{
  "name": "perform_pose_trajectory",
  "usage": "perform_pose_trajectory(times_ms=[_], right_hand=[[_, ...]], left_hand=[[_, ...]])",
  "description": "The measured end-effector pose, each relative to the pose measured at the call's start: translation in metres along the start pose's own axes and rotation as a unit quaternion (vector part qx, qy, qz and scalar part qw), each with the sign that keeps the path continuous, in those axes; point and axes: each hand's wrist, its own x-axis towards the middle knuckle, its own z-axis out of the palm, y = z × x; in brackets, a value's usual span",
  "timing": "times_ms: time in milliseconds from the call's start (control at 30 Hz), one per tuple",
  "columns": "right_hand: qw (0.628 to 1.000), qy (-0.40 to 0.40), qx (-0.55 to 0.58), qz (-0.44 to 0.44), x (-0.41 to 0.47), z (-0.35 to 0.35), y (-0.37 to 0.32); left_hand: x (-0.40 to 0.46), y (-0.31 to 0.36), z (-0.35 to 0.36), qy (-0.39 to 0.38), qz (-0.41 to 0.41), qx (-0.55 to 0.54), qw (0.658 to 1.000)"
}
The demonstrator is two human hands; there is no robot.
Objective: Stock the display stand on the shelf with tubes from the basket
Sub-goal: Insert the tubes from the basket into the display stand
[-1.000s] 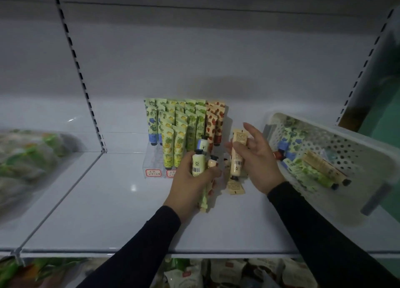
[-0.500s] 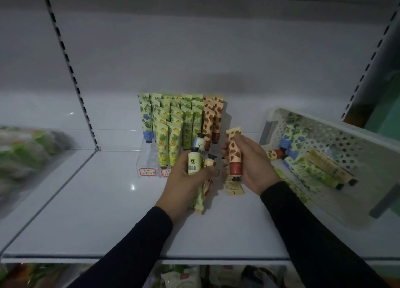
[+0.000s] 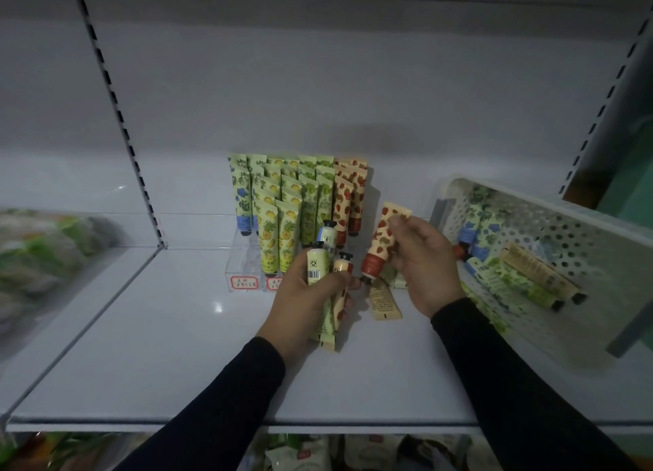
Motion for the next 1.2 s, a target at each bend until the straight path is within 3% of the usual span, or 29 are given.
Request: perform_pose_trajectory(times_ms=[167,267,433,867,1033,1200], right_hand=[[0.992,0.057,-0.08,-0.085,0.009,-0.005,-0.008],[0.958,0.075,-0.213,-0.174,0.018,0.001,-0.019],[0.907,0.033,-0.341,-0.245,0.034,0.018,-0.022],[0.817,-0.003,-0.516,-0.259,0.04,0.027,-0.024],[0.812,-0.004,-0.521,-0.262,0.039,0.028,-0.027],[0.845,0.041,-0.467,-0.257,0.038,0.031,-0.032]], left_hand=[[0.002,-0.001,0.0,0.011,0.001,0.0,1.0],[0.002,-0.002,0.0,0.009,0.002,-0.005,1.0],[0.003,-0.004,-0.001,0.018,0.006,0.001,1.0],[0.003,-0.002,-0.001,0.006,0.011,0.006,1.0],[0.001,0.0,0.0,0.002,0.009,0.002,1.0],[0.003,-0.002,-0.001,0.007,0.011,0.012,1.0]])
